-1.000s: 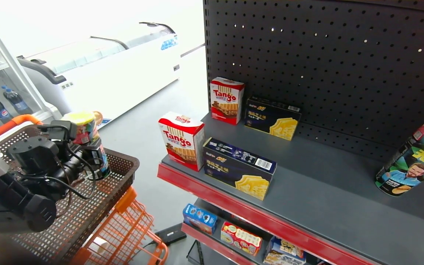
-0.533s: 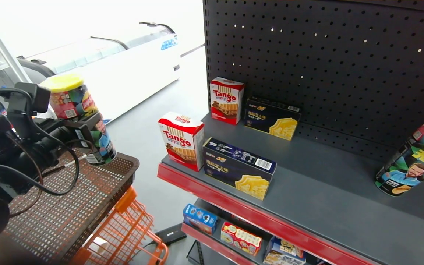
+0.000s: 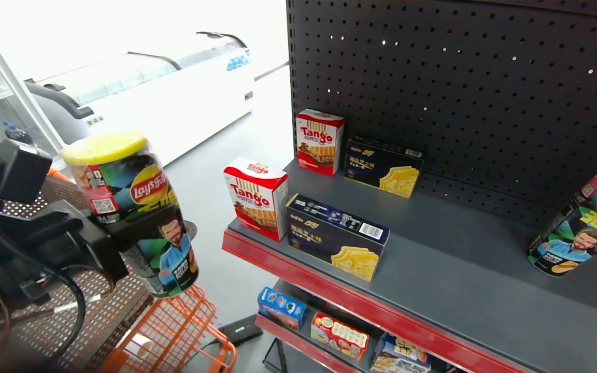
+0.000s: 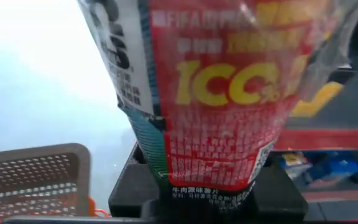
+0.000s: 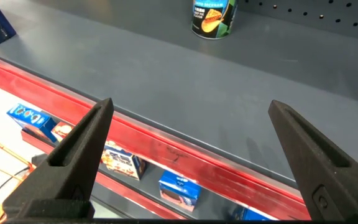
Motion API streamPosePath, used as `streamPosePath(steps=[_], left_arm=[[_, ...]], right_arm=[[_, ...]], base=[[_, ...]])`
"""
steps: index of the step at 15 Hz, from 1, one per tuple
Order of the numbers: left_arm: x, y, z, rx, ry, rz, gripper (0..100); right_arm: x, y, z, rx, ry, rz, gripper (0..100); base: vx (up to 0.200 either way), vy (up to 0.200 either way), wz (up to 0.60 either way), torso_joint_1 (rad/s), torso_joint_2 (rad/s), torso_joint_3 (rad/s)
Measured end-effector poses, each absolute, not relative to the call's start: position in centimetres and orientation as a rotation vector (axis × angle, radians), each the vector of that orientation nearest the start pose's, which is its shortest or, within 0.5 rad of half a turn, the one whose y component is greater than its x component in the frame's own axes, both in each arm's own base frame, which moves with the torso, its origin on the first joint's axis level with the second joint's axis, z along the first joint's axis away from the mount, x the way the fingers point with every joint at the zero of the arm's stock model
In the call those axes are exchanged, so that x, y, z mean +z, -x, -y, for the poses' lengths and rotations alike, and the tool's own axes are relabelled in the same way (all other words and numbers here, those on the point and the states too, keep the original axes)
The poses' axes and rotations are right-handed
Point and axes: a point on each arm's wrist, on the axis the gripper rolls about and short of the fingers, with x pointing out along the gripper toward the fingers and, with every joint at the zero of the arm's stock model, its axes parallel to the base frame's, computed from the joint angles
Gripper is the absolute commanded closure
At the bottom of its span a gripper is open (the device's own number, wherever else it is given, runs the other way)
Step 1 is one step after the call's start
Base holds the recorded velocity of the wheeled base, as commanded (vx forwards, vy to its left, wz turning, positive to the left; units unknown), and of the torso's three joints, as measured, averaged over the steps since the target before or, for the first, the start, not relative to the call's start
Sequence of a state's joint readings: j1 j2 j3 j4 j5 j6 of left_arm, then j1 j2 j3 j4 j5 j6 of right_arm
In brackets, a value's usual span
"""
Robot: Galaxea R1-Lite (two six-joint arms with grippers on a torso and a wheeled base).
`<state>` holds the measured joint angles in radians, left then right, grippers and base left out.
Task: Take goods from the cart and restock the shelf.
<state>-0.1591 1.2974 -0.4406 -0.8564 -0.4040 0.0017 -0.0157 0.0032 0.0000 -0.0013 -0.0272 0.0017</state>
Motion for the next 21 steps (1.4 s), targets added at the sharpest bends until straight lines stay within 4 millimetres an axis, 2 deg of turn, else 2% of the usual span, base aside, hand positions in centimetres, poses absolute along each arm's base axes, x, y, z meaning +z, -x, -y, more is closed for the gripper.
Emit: streamPosePath(steps=[3,5,8,11,13,18,21], left_arm=[[20.7,-16.7,4.8,-0.639,-0.018,-0.039,100],[20.8,-16.3,5.3,-0.673,-0.061,-0.020,100],[21.1,-17.2,6.8,-0.743,-0.065,0.008,100],[22.7,-18.9,9.2,-0.830,-0.015,0.061,100],[22.7,-19.3,10.7,-0.896,0.010,0.065,100],[22.1,-19.2,11.9,-0.998,0.018,0.037,100],[21.9,-18.5,13.0,-1.075,0.019,0.028,100]], right_arm=[[7.6,2.3,0.0,-0.043,-0.002,-0.002,0],[7.6,2.3,0.0,-0.043,-0.002,-0.002,0],[7.6,2.3,0.0,-0.043,-0.001,-0.002,0],[7.6,2.3,0.0,-0.043,-0.002,-0.002,0],[7.6,2.3,0.0,-0.043,-0.001,-0.002,0],[7.6,2.3,0.0,-0.041,0.000,-0.002,0],[7.6,2.3,0.0,-0.041,-0.001,-0.002,0]], base=[[0.000,0.000,0.00,0.000,0.00,0.000],[0.000,0.000,0.00,0.000,0.00,0.000],[0.000,0.000,0.00,0.000,0.00,0.000],[0.000,0.000,0.00,0.000,0.00,0.000],[0.000,0.000,0.00,0.000,0.00,0.000],[0.000,0.000,0.00,0.000,0.00,0.000],[0.000,0.000,0.00,0.000,0.00,0.000]])
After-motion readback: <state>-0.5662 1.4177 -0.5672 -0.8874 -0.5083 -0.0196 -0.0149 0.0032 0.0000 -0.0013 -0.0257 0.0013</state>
